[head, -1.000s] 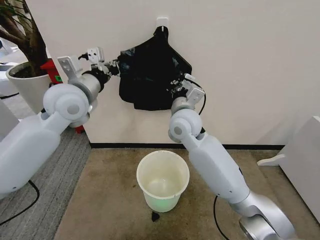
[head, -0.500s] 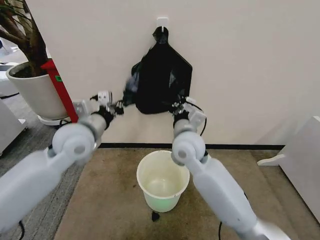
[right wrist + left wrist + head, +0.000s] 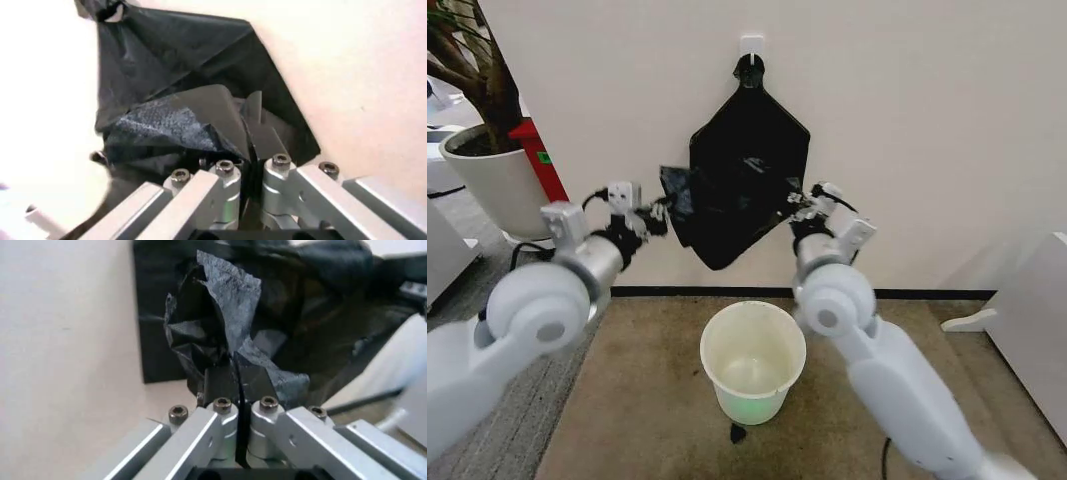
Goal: Place the garbage bag over the trash bin.
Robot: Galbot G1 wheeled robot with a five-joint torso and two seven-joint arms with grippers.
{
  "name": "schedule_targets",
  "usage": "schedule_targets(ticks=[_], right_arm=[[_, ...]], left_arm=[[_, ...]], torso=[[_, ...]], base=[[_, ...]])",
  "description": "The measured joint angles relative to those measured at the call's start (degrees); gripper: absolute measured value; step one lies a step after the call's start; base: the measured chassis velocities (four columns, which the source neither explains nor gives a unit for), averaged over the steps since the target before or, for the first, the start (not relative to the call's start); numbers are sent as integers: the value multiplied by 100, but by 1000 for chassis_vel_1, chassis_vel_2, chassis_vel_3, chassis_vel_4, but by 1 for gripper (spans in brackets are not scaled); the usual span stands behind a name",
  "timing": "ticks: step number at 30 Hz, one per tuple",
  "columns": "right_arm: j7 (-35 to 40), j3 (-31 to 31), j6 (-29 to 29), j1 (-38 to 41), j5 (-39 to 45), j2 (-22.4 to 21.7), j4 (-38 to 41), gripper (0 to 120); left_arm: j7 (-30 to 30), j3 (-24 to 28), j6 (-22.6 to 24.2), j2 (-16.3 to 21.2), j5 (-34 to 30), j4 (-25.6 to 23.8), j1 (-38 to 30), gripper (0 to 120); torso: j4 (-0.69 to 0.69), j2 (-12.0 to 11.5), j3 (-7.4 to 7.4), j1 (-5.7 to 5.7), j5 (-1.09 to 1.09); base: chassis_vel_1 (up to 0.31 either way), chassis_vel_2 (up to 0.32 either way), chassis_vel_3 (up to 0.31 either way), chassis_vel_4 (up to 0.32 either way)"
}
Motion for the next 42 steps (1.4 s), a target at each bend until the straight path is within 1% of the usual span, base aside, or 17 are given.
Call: schedule_targets(ticks=[2,3,4,5,7,9,10,13,15,18,22,27,32,35,37,39,42], right_arm=[[4,258,-36,-274,414,-300,469,0],[4,258,-36,-274,414,-300,469,0],[3,359,-51,-414,569,-418,635,0],[-10,524,-76,-659,843,-602,876,0],[-55,750,-99,-956,1162,-800,1104,0],[-220,1099,-115,-1576,1452,-1030,1412,0],[-220,1099,-115,-1576,1452,-1030,1412,0],[-385,1316,-127,-2080,1488,-1029,1566,0],[-458,1371,-129,-2469,1476,-877,1612,0],[-496,1322,-132,-2684,1450,-749,1636,0],[-568,946,-128,-3006,1248,-495,1637,0],[-687,609,-60,-3152,892,-347,1568,0],[-729,508,-14,-3083,918,-361,1629,0],[-755,527,-10,-2987,1197,-459,1698,0],[-782,500,-74,-3002,1381,-543,1698,0],[-793,455,-90,-3026,1391,-569,1698,0],[-837,156,-115,-3134,1375,-589,1687,0]], left_arm=[[18,-7,-38,141,55,-218,96,0],[18,-7,-38,141,55,-218,96,0],[22,-8,-44,188,67,-282,108,0],[30,-7,-47,257,75,-380,120,0],[43,-3,-48,322,84,-488,149,0],[55,15,-48,378,128,-656,268,0],[55,15,-48,378,128,-656,268,0],[90,21,-33,400,213,-723,501,0],[151,30,-30,427,361,-725,712,0],[239,33,-29,447,526,-725,890,0],[291,25,-31,414,771,-716,1255,0],[294,-15,-32,357,987,-705,1656,0],[292,-64,-42,347,1074,-699,1768,0],[280,-160,-55,372,1119,-697,1775,0],[266,-323,-55,394,1200,-696,1897,0],[263,-369,-55,396,1237,-695,1952,0],[207,-475,16,390,1432,-693,2178,0]], torso=[[0,1,0,0,2],[0,1,0,0,2],[-1,0,0,0,2],[-1,1,0,0,1],[-2,1,0,0,3],[-2,1,0,0,1],[-2,1,0,0,1],[-1,2,-1,0,0],[-1,1,0,0,1],[-1,2,0,0,0],[-1,1,0,0,0],[0,1,0,0,-1],[0,1,0,0,-1],[0,1,0,0,-1],[0,1,1,0,0],[0,1,1,0,0],[-1,1,0,0,-1]], base=[[0,0,0,0],[0,0,0,0],[0,0,0,0],[0,0,0,0],[0,0,0,0],[0,0,0,0],[0,0,0,0],[0,0,0,0],[0,0,0,0],[0,0,0,0],[0,0,0,0],[0,0,0,0],[0,0,0,0],[0,0,0,0],[0,0,0,0],[0,0,0,0],[0,0,0,0]])
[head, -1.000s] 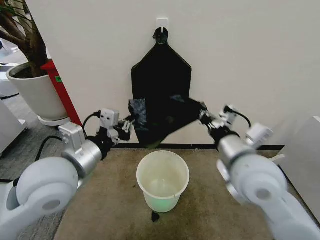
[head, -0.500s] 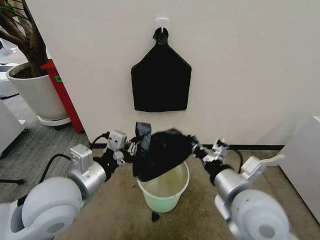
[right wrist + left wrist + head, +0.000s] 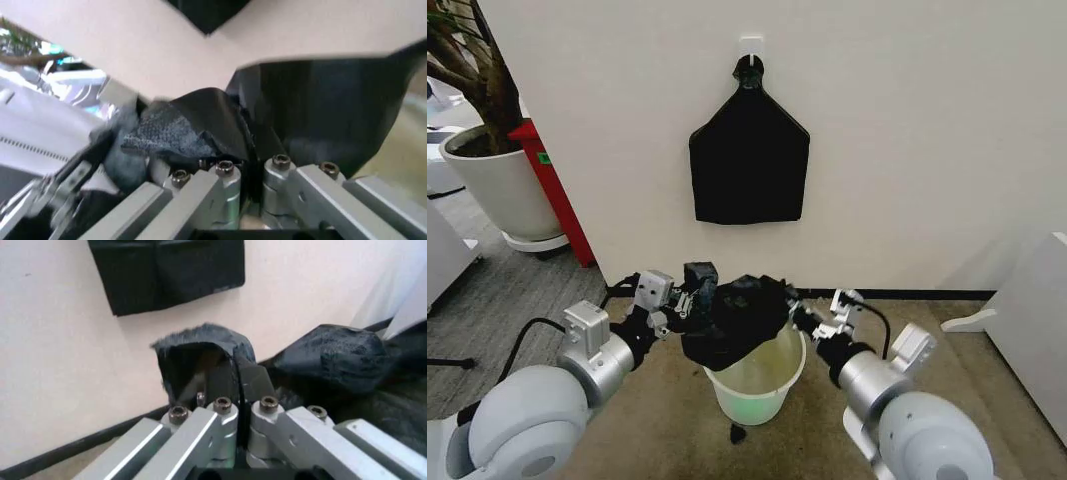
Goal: Place the garbage bag over the trash bin.
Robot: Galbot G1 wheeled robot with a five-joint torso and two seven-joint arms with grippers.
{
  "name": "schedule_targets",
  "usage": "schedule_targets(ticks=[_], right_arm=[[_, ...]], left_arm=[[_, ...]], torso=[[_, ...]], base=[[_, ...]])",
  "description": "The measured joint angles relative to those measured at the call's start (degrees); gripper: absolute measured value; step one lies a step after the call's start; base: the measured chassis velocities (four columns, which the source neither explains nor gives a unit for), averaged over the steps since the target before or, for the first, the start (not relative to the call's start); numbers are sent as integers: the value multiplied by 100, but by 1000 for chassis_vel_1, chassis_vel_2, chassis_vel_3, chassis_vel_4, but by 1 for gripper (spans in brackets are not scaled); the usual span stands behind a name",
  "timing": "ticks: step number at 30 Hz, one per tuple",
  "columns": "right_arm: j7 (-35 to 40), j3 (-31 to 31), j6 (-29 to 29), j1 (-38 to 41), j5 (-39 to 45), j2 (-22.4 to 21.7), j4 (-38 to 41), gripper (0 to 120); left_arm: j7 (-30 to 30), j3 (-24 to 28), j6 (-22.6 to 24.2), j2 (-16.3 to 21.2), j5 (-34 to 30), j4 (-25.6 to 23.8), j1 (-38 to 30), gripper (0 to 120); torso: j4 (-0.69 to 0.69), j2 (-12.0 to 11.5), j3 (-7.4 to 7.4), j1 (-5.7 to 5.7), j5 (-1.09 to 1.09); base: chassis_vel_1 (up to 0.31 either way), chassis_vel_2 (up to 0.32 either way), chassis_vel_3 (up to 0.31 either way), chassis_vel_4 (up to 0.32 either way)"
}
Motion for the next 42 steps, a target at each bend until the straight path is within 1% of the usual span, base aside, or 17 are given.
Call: schedule_targets(ticks=[2,5,8,12,15,22,24,27,29,30,33,34,36,37,39,41,42], right_arm=[[-2,-138,-2,17,-48,64,-130,0],[77,-400,52,153,-279,268,-597,0],[172,-505,87,207,-348,400,-882,0],[459,-623,187,313,-446,676,-1615,0],[591,-605,270,388,-497,725,-1756,0],[777,-199,320,351,-362,553,-1347,0],[825,52,295,181,-260,471,-1064,0],[831,585,171,-361,-218,398,-732,0],[776,782,113,-668,-274,394,-657,0],[776,782,113,-668,-274,394,-657,0],[632,948,47,-1203,-652,491,-631,0],[621,950,45,-1314,-756,551,-627,0],[621,947,45,-1349,-787,572,-624,0],[621,915,46,-1475,-897,643,-603,0],[624,864,62,-1619,-1039,741,-581,0],[632,825,71,-1702,-1109,804,-572,0],[651,753,90,-1809,-1207,892,-564,0]], left_arm=[[-13,23,54,-38,48,1,63,0],[53,211,121,-176,192,4,150,0],[146,358,165,-267,306,5,203,0],[300,523,188,-426,583,280,269,0],[350,538,162,-470,669,390,227,0],[379,463,27,-508,725,566,143,0],[376,427,-53,-526,732,574,179,0],[280,406,-125,-655,804,605,359,0],[176,415,-134,-750,810,605,494,0],[176,415,-134,-750,810,605,494,0],[-222,430,-135,-957,636,431,938,0],[-378,420,-132,-1011,538,339,1118,0],[-445,412,-131,-1033,500,298,1209,0],[-609,385,-126,-1090,445,202,1487,0],[-706,344,-127,-1185,510,119,1975,0],[-710,333,-136,-1257,631,112,2232,0],[-687,333,-169,-1374,839,147,2517,0]], torso=[[0,0,0,0,0],[1,0,1,0,-1],[1,-1,0,0,0],[1,-1,1,0,0],[1,-1,1,0,0],[1,0,1,1,0],[1,0,0,0,1],[0,0,0,0,1],[-1,0,0,0,1],[-1,0,0,0,1],[0,0,0,0,1],[0,0,0,0,1],[0,0,-1,0,1],[1,0,0,0,1],[1,0,0,0,1],[2,0,-1,0,1],[2,0,-1,0,1]], base=[[0,0,0,0],[0,0,0,0],[0,0,0,0],[0,0,0,0],[0,0,0,0],[0,0,0,0],[0,0,0,0],[0,0,0,0],[0,0,0,0],[0,0,0,0],[0,0,0,0],[0,0,0,0],[0,0,0,0],[0,0,0,0],[0,0,0,0],[0,0,0,0],[0,0,0,0]])
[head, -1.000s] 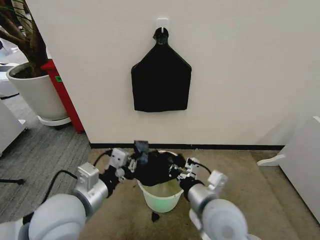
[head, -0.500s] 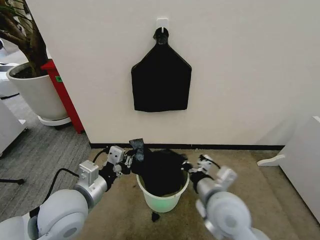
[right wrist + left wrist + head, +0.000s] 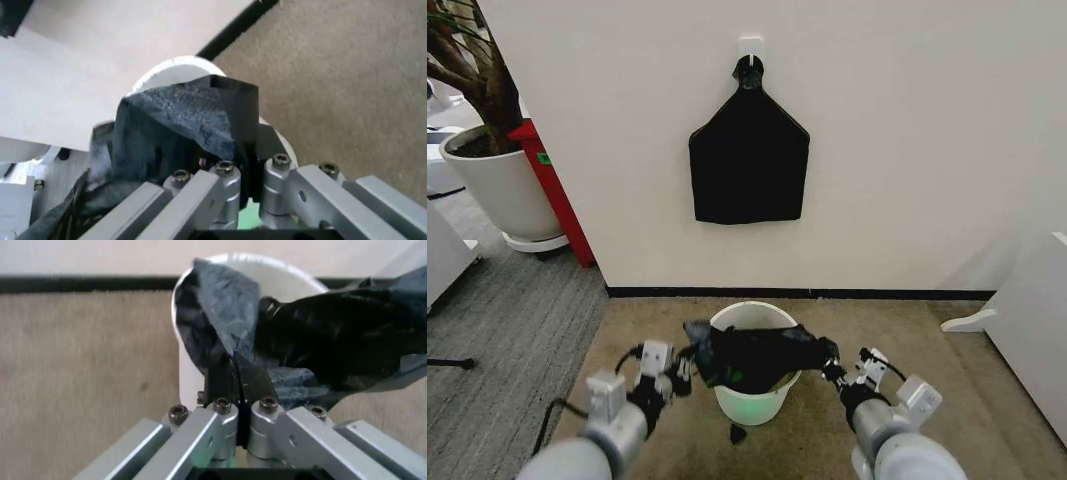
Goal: Place the garbage bag over the trash bin.
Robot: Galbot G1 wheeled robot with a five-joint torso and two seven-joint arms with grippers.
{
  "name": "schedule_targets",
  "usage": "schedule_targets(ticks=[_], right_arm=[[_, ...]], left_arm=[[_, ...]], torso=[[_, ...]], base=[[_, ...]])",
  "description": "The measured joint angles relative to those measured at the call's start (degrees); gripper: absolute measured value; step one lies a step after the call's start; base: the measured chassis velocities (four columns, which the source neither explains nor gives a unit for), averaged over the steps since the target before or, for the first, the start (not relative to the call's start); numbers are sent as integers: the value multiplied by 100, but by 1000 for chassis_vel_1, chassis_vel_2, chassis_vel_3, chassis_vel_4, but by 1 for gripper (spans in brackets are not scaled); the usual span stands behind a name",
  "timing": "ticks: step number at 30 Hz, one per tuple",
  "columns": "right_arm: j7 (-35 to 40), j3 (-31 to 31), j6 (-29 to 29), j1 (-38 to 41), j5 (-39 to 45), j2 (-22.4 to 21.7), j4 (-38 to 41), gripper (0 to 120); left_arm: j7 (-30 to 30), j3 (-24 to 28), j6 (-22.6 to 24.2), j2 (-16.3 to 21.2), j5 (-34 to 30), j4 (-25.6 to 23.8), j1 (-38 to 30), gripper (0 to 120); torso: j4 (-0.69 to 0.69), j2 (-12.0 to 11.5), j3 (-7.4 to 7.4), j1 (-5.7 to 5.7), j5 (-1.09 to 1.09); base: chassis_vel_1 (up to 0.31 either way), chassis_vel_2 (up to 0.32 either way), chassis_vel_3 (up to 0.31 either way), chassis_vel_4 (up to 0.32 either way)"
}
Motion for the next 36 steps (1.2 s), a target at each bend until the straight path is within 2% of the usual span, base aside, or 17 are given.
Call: schedule_targets(ticks=[2,6,8,18,24,31,36], right_arm=[[3,-15,5,-22,-21,19,0,0],[-20,-244,78,-298,-382,257,-171,0],[-24,-251,84,-307,-402,268,-199,0],[-199,-263,287,167,-741,532,-1277,0],[-233,-323,305,149,-873,536,-1295,0],[-262,-318,271,-277,-953,407,-888,0],[-467,-262,313,-237,-1029,459,-1206,0]], left_arm=[[9,1,-9,-26,40,14,43,0],[216,131,-203,-371,535,410,247,0],[225,141,-211,-387,548,438,235,0],[421,301,-367,-717,703,1213,-293,0],[459,301,-401,-754,864,1250,-135,0],[594,288,-479,-836,1272,1196,275,0],[638,342,-499,-903,1338,1424,173,0]], torso=[[0,0,0,0,0],[-1,0,0,0,-1],[-1,0,0,0,-1],[-1,0,1,0,-1],[-2,0,1,0,0],[-2,0,1,0,0],[-1,0,1,0,0]], base=[[0,0,0,0],[0,0,0,0],[0,0,0,0],[0,0,0,0],[0,0,0,0],[0,0,0,0],[0,0,0,0]])
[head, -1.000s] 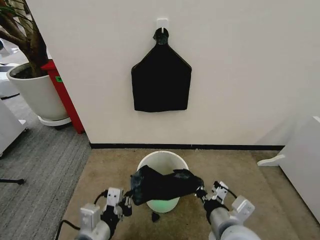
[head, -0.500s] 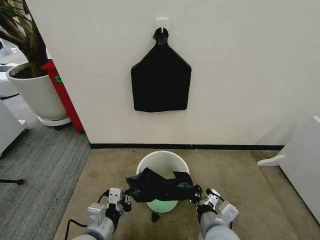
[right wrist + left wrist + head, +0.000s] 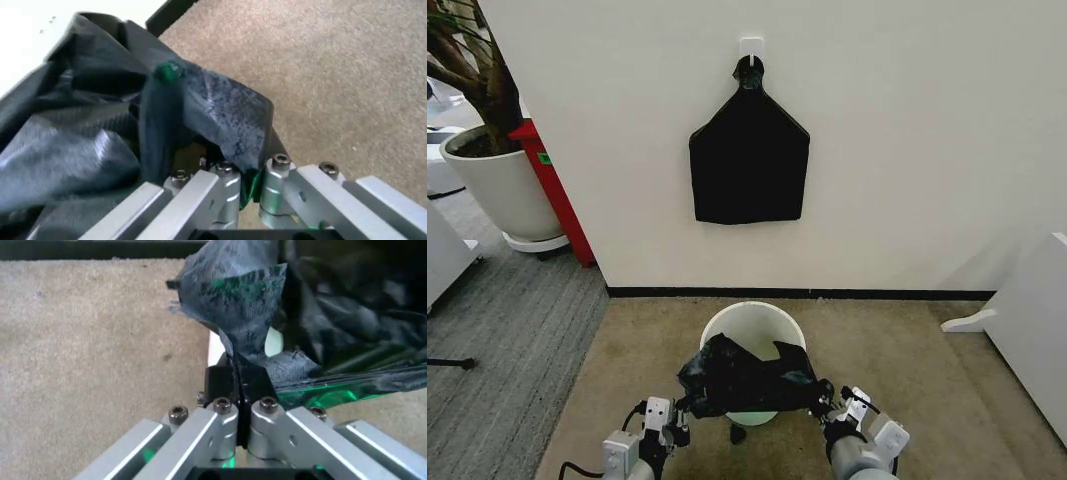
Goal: Place the garbage bag over the trash bin.
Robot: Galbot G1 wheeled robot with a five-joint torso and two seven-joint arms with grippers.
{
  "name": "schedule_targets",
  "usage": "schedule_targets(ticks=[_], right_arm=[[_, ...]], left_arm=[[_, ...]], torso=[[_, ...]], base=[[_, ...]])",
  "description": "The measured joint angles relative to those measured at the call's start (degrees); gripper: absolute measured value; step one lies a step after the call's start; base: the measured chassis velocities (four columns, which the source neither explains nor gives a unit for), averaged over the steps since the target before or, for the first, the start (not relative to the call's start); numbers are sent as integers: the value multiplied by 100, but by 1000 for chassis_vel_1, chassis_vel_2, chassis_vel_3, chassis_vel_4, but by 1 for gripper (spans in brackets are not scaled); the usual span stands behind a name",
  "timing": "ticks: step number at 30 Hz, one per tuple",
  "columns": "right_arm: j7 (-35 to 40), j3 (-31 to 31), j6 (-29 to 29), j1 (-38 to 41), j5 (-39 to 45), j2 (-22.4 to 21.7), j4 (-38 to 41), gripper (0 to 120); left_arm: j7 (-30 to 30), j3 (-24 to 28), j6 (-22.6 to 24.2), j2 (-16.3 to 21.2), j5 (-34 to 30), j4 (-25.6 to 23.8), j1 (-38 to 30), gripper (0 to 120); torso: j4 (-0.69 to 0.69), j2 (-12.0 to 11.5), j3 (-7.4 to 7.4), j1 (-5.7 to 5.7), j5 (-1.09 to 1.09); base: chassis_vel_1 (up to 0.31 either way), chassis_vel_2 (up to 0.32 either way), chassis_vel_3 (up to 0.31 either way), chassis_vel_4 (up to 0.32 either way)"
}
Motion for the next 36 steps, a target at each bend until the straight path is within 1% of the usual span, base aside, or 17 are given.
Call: schedule_targets(ticks=[2,5,10,12,18,21,22,24,26,29,35,36], right_arm=[[0,0,0,0,0,0,0,0],[-156,62,89,248,-4,86,-306,0],[-167,85,109,446,-2,123,-432,0],[-173,110,107,726,36,115,-608,0],[-297,90,41,969,-38,98,-950,0],[-400,39,-13,1045,-108,95,-1111,0],[-427,-2,-60,1116,-125,96,-1205,0],[-432,-11,-78,1135,-126,96,-1227,0],[-452,-110,-268,1280,-119,56,-1353,0],[-447,-186,-430,1358,-93,-22,-1391,0],[-347,-230,-565,1338,-151,-121,-1293,1],[-310,-231,-584,1265,-256,-169,-1180,8]], left_arm=[[0,0,0,0,0,0,0,0],[12,130,-14,-91,11,276,-357,0],[14,204,-17,-134,1,402,-558,0],[37,260,-26,-163,-32,571,-750,0],[113,229,-75,-205,-58,727,-701,0],[179,236,-91,-285,-16,825,-645,0],[210,285,-103,-355,25,925,-666,0],[215,298,-105,-367,32,942,-674,0],[261,521,-125,-475,60,1133,-825,0],[323,641,-131,-553,89,1265,-907,0],[353,677,-130,-573,164,1227,-842,0],[352,634,-125,-534,234,1123,-736,0]], torso=[[0,0,0,0,0],[-1,0,0,0,-1],[-1,0,1,0,-1],[-1,0,1,0,-1],[-1,0,1,0,0],[0,0,0,0,0],[0,0,0,0,0],[0,0,1,0,0],[0,0,0,0,0],[-1,0,1,0,-1],[0,0,1,0,-1],[0,0,0,0,-1]], base=[[0,0,0,0],[0,0,0,0],[0,0,0,0],[0,0,0,0],[0,0,0,0],[0,0,0,0],[0,0,0,0],[0,0,0,0],[0,0,0,0],[0,0,0,0],[0,0,0,0],[0,0,0,0]])
